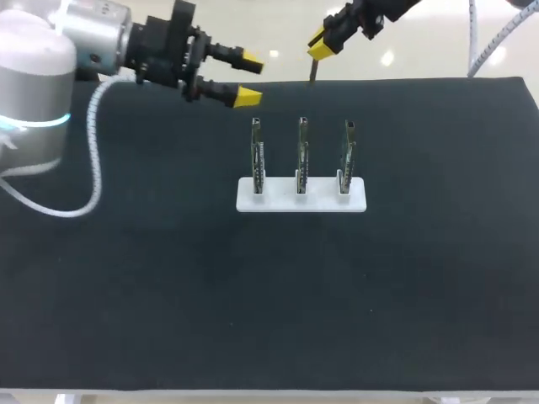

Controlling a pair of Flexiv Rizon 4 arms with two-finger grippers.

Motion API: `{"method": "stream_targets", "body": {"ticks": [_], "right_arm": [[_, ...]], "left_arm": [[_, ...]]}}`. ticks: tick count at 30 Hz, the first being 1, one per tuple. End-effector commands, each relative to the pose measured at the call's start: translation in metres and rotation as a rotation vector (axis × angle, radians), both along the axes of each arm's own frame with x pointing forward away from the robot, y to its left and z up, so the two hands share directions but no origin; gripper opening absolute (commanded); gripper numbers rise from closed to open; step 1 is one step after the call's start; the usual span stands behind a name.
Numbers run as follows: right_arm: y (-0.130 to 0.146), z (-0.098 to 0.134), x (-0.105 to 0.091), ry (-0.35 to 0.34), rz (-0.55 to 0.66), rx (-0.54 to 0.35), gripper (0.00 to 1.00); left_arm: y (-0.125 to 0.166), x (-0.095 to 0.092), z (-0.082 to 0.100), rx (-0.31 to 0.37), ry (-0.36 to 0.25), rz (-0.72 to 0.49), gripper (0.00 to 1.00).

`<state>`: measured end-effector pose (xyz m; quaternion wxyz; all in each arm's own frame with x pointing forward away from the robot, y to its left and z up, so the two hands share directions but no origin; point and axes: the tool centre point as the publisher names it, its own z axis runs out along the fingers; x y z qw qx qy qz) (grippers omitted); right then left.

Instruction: Pick up the optical module with the left hand, and insert it into the network port with the right hand.

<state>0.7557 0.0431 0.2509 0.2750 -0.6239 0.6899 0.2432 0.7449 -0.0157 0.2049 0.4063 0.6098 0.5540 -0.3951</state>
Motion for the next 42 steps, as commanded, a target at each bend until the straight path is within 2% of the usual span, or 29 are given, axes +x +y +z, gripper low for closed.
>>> {"method": "stream_targets", "body": {"ticks": [1,6,15,22,25,27,32,35,42], "right_arm": [[-0.001,0.000,0.002,0.003,0.006,0.000,0.00],[-0.003,0.000,0.003,0.002,0.013,0.000,0.00],[0.000,0.001,0.004,0.000,0.009,-0.005,0.00],[-0.001,0.000,0.007,0.002,0.016,-0.003,0.00],[-0.003,-0.001,0.008,0.022,0.012,-0.048,0.00],[-0.007,-0.006,0.008,0.043,0.006,-0.038,0.00],[-0.018,-0.020,0.009,0.044,0.017,-0.044,0.00],[-0.025,-0.026,0.006,0.090,0.022,-0.062,0.00],[-0.040,-0.040,-0.002,0.072,0.020,-0.097,0.00]], "left_arm": [[0.024,-0.003,0.008,0.068,0.003,-0.023,1.00],[0.042,-0.009,0.008,0.164,0.048,-0.092,1.00],[0.061,-0.014,0.011,0.197,0.034,-0.139,1.00],[0.062,-0.015,0.012,0.196,0.037,-0.149,1.00],[0.062,-0.015,0.012,0.196,0.037,-0.149,1.00],[0.062,-0.015,0.012,0.196,0.037,-0.149,1.00],[0.062,-0.015,0.012,0.196,0.037,-0.149,1.00],[0.062,-0.015,0.012,0.196,0.037,-0.149,1.00],[0.062,-0.015,0.012,0.196,0.037,-0.149,1.00]]}}
